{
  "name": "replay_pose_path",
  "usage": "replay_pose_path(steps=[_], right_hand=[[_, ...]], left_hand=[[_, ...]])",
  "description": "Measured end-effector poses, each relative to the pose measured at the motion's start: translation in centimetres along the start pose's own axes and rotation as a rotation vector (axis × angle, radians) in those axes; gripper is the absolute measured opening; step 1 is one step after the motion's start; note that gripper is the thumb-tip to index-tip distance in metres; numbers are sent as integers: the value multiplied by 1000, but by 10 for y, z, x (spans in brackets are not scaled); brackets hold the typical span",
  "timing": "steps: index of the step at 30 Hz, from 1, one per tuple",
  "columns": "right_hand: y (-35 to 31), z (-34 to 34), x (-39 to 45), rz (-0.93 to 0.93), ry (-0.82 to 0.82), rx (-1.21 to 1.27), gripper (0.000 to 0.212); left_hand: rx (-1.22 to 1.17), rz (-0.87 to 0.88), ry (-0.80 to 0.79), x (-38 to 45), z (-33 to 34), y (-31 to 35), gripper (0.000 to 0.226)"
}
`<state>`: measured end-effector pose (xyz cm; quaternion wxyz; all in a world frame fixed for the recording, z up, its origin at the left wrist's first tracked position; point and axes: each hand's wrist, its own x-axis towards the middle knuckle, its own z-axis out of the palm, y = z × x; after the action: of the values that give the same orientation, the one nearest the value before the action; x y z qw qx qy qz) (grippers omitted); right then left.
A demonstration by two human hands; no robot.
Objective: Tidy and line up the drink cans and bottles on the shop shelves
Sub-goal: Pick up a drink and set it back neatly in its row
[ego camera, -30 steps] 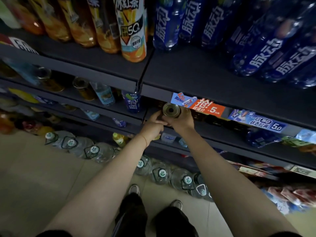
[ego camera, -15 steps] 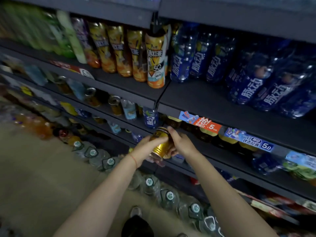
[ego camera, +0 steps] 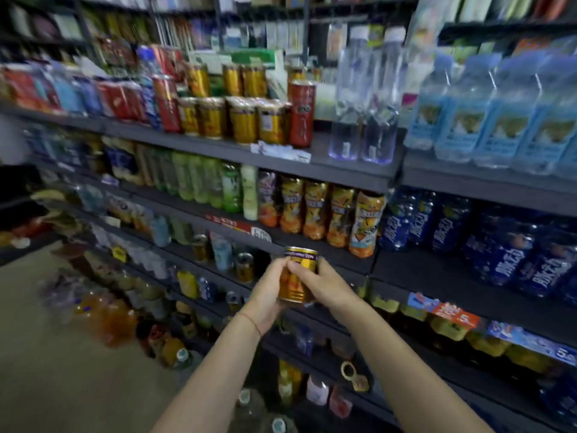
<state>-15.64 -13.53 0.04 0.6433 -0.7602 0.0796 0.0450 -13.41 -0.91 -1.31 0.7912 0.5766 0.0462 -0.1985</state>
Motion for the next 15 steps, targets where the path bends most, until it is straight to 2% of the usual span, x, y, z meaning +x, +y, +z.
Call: replay_pose_path(steps=[3,8,15], right_hand=[[-48,58,10,-154,97,-1,48],[-106,106,24,-399,236,-97,44],[-193,124,69,-529,365,-216,50]], left_hand=[[82,140,-6,2,-54,56,30],[333,346,20,-4,-97,135,22],[588,533,77,9,-137,208,22]])
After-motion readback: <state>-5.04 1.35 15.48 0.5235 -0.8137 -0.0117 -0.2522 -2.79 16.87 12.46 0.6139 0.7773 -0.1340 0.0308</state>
